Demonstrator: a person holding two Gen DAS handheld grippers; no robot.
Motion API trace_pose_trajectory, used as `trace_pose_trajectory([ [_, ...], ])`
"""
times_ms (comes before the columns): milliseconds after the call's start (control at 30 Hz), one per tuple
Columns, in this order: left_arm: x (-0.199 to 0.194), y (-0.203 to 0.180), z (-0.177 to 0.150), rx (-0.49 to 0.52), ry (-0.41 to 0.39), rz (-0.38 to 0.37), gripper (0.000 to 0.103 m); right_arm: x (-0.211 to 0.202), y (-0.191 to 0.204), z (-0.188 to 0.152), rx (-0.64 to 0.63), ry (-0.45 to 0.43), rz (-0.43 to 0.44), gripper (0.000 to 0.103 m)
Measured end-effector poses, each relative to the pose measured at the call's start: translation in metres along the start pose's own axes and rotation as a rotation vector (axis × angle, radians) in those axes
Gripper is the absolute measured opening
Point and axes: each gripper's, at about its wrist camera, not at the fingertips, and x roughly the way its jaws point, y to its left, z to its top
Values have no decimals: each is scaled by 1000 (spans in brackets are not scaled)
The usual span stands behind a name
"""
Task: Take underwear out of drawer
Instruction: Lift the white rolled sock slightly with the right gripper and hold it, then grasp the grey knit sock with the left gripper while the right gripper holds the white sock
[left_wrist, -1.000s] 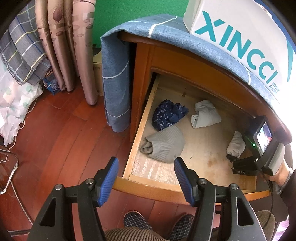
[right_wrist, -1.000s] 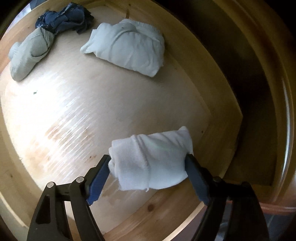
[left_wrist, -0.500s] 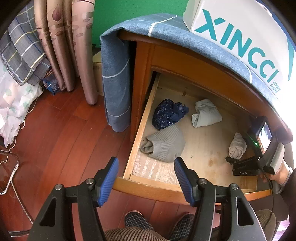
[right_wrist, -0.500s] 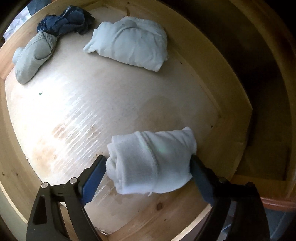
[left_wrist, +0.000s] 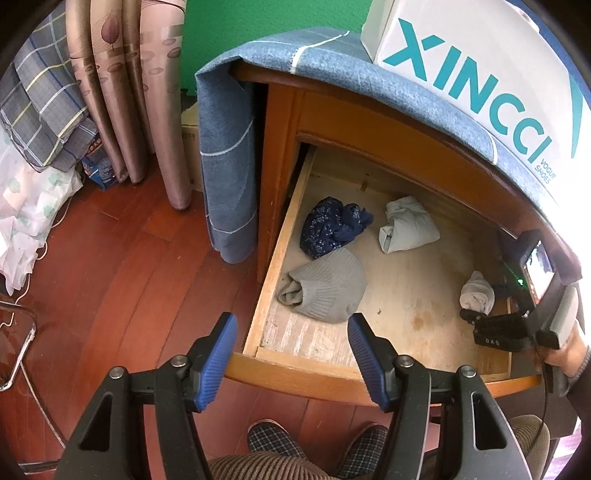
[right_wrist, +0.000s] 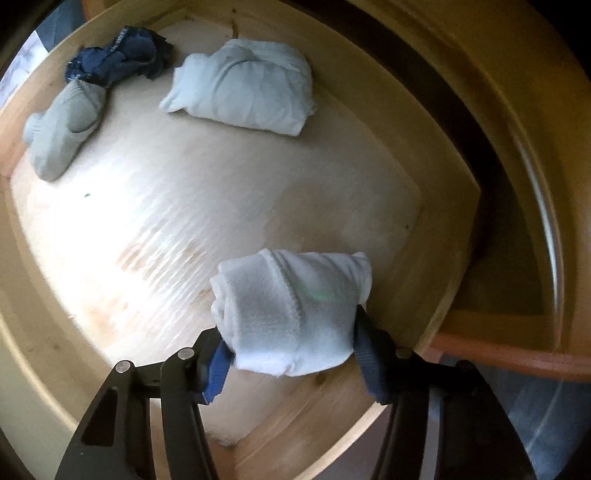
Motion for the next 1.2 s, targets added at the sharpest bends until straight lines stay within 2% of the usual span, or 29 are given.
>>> trace_pose_trajectory([
  [100,-1,-3,-1,9,-5,-3,64,-12,7,-4,-17,15,-17,55],
  [167,-1,-5,-1,21,-3,-6,64,-16,9,-6,10,50,19,55],
  [300,-2,-8,-1,37,-1,-11,64,-33,20,-12,23,48,26,55],
  [433,-5,-12,-1,60,-13,-34,64,-54,13,-22,217,25,142,55],
  [533,-7,-19,3,114,-3,-78,64,-64,5,-33,365,8,232,55],
  [767,-1,-39,11,331,41,-60,64,-98,8,-61,518,-70,194,55],
  [900,14,-41,18,394,90,-81,64,-110,6,-72,585,-124,171,55],
  [933,21,-42,21,407,117,-89,64,-99,3,-73,590,-131,171,55],
  [1033,38,-47,25,443,172,-110,64,-104,5,-75,582,-149,153,55],
  [1100,49,-54,27,500,191,-95,64,-102,9,-74,565,-139,135,55],
  [1200,65,-62,31,534,228,-79,64,-96,10,-72,560,-127,143,55],
])
